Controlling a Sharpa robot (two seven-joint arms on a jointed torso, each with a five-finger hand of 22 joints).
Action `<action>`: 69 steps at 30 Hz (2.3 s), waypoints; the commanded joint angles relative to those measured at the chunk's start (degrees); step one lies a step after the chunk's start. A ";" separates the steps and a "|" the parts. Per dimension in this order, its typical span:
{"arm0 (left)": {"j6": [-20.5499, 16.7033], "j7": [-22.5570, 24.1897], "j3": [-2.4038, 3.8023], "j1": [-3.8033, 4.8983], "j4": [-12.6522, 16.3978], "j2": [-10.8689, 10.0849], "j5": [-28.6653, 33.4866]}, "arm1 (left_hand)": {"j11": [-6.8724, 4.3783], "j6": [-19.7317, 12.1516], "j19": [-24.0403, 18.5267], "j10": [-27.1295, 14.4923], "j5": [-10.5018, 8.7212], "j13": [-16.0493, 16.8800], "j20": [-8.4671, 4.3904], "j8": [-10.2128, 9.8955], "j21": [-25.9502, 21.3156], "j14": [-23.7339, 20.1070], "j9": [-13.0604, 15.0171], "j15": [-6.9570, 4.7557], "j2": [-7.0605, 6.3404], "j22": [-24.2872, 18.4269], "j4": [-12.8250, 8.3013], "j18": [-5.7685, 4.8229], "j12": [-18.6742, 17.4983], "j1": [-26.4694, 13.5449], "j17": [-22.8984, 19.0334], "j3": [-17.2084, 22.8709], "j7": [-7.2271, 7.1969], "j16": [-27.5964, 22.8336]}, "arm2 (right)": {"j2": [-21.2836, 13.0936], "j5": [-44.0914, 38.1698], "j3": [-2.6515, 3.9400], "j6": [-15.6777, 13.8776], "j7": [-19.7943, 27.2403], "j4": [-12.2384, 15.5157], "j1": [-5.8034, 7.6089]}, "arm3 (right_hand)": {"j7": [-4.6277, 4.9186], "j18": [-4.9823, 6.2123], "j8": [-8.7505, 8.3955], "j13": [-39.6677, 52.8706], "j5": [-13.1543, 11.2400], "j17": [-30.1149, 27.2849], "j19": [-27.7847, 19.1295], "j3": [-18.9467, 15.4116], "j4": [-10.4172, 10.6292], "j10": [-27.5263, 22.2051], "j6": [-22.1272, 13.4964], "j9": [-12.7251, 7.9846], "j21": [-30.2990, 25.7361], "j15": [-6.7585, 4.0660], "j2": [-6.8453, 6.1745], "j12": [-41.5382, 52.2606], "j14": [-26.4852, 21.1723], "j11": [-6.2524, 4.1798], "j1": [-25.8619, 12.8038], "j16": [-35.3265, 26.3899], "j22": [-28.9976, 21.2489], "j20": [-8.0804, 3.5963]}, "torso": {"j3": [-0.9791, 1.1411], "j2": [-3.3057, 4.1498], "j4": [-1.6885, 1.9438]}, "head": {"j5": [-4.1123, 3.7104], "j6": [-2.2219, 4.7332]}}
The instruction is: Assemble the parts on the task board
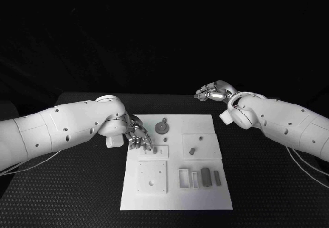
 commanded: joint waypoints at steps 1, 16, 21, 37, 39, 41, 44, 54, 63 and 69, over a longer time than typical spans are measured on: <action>-0.28 0.57 -0.12 0.11 0.83 -0.14 -6.39 | -0.45 0.13 0.44 0.92 0.31 0.05 -5.72 0.15 0.37 0.46 0.08 0.10 0.98 1.18 -2.02 0.04 0.05 1.23 0.02 2.44 -0.20 0.27 | 0.03 0.04 0.01 0.61 0.47 0.05 -0.01 | 1.13 -1.11 0.19 0.07 0.35 -0.08 -0.34 -0.12 0.15 0.45 -0.46 -0.07 -0.29 0.37 0.38 -0.37 -0.21 0.03 -0.25 -0.25 0.08 -0.25 | -0.11 -0.04 0.07 | -0.05 -0.10; -3.14 1.33 -1.07 0.01 2.34 -0.74 -12.39 | -0.50 0.22 0.63 1.02 0.59 0.06 -5.76 0.14 0.47 0.63 0.25 0.09 0.83 1.16 -1.86 0.08 0.06 1.00 0.01 2.85 -0.24 0.28 | 0.02 0.07 0.01 0.69 0.52 0.09 -0.01 | 1.13 -1.12 0.21 0.07 0.35 -0.08 -0.35 -0.12 0.16 0.45 -0.47 -0.09 -0.29 0.38 0.36 -0.39 -0.22 0.02 -0.27 -0.26 0.09 -0.25 | -0.24 -0.04 0.09 | -0.05 -0.28; -1.80 0.88 -1.20 -0.05 1.84 -0.55 -9.93 | -0.51 0.24 0.66 1.04 0.62 0.06 -5.76 0.13 0.48 0.65 0.28 0.08 0.78 1.15 -1.85 0.09 0.06 0.96 0.00 2.92 -0.25 0.28 | 0.09 0.08 0.01 0.71 0.53 0.09 -0.01 | 1.13 -1.13 0.21 0.07 0.35 -0.08 -0.36 -0.12 0.17 0.45 -0.47 -0.10 -0.29 0.38 0.37 -0.40 -0.23 0.02 -0.27 -0.26 0.09 -0.25 | -0.14 -0.03 0.03 | -0.05 -0.32; -1.22 1.04 -1.20 -0.50 1.60 -0.02 -8.84 | -0.51 0.25 0.67 1.07 0.62 0.07 -5.77 0.11 0.49 0.67 0.33 0.08 0.70 1.16 -1.89 0.10 0.07 0.94 -0.01 3.05 -0.26 0.26 | 0.08 0.09 0.01 0.78 0.52 0.07 -0.02 | 1.13 -1.14 0.23 0.07 0.35 -0.08 -0.37 -0.13 0.19 0.44 -0.49 -0.11 -0.29 0.38 0.37 -0.42 -0.23 0.03 -0.29 -0.27 0.09 -0.25 | -0.07 -0.02 0.00 | -0.06 -0.51; -1.13 0.99 -1.20 -0.52 1.58 0.04 -8.82 | -0.51 0.25 0.66 1.07 0.62 0.07 -5.77 0.11 0.50 0.67 0.34 0.08 0.70 1.16 -1.90 0.10 0.07 0.94 -0.01 3.06 -0.26 0.26 | 0.07 0.09 0.01 0.78 0.52 0.07 -0.02 | 1.13 -1.14 0.23 0.07 0.35 -0.08 -0.37 -0.13 0.19 0.44 -0.49 -0.12 -0.29 0.38 0.37 -0.42 -0.24 0.03 -0.29 -0.27 0.10 -0.25 | -0.07 -0.01 0.00 | -0.06 -0.52; -1.14 0.97 -1.20 -0.52 1.49 0.09 -8.82 | -0.51 0.25 0.66 1.08 0.61 0.07 -5.78 0.11 0.50 0.68 0.35 0.08 0.69 1.16 -1.92 0.11 0.07 0.95 -0.01 3.09 -0.26 0.26 | 0.06 0.09 0.01 0.75 0.52 0.06 -0.02 | 1.13 -1.14 0.23 0.07 0.35 -0.08 -0.37 -0.13 0.19 0.44 -0.49 -0.12 -0.29 0.38 0.37 -0.42 -0.24 0.03 -0.30 -0.27 0.10 -0.25 | -0.06 -0.01 0.00 | -0.05 -0.52; -0.73 1.02 -1.20 -0.52 1.52 0.14 -8.82 | -0.51 0.26 0.66 1.08 0.61 0.07 -5.78 0.11 0.51 0.68 0.36 0.08 0.69 1.16 -1.94 0.11 0.07 0.96 -0.01 3.12 -0.27 0.27 | 0.07 0.09 0.01 0.76 0.52 0.09 -0.02 | 1.13 -1.14 0.23 0.07 0.35 -0.08 -0.37 -0.13 0.19 0.44 -0.50 -0.12 -0.29 0.39 0.37 -0.42 -0.24 0.03 -0.30 -0.27 0.10 -0.25 | -0.04 -0.02 0.01 | -0.07 -0.50; 0.29 0.77 -1.20 -0.52 1.54 0.18 -9.64 | -0.54 0.29 0.66 1.11 0.66 0.09 -5.79 0.10 0.55 0.72 0.42 0.07 0.65 1.18 -2.08 0.13 0.09 1.00 0.00 3.24 -0.28 0.28 | 0.05 0.09 0.01 0.76 0.53 0.07 -0.02 | 1.13 -1.15 0.24 0.07 0.36 -0.08 -0.38 -0.12 0.19 0.44 -0.51 -0.14 -0.29 0.39 0.37 -0.44 -0.25 0.03 -0.29 -0.27 0.10 -0.26 | -0.06 -0.04 0.05 | -0.10 -0.53; 0.61 0.90 -1.20 -0.53 1.53 0.15 -9.86 | -0.54 0.29 0.66 1.11 0.68 0.09 -5.79 0.08 0.57 0.73 0.45 0.07 0.65 1.19 -2.13 0.13 0.08 1.00 0.00 3.30 -0.28 0.28 | 0.07 0.09 0.01 0.79 0.53 0.05 -0.02 | 1.13 -1.15 0.25 0.07 0.36 -0.08 -0.39 -0.12 0.20 0.44 -0.51 -0.14 -0.29 0.39 0.37 -0.44 -0.25 0.03 -0.29 -0.28 0.10 -0.26 | -0.13 -0.04 0.06 | -0.13 -0.52; -0.10 1.01 -1.19 -0.53 1.35 0.10 -10.35 | -0.54 0.29 0.66 1.11 0.69 0.09 -5.78 0.07 0.58 0.74 0.47 0.07 0.64 1.19 -2.16 0.13 0.08 1.00 0.00 3.34 -0.28 0.28 | 0.09 0.10 0.01 0.81 0.55 0.03 -0.02 | 1.13 -1.15 0.25 0.07 0.36 -0.08 -0.39 -0.12 0.20 0.44 -0.52 -0.15 -0.29 0.39 0.36 -0.45 -0.25 0.03 -0.29 -0.28 0.11 -0.26 | -0.14 -0.02 0.09 | -0.16 -0.53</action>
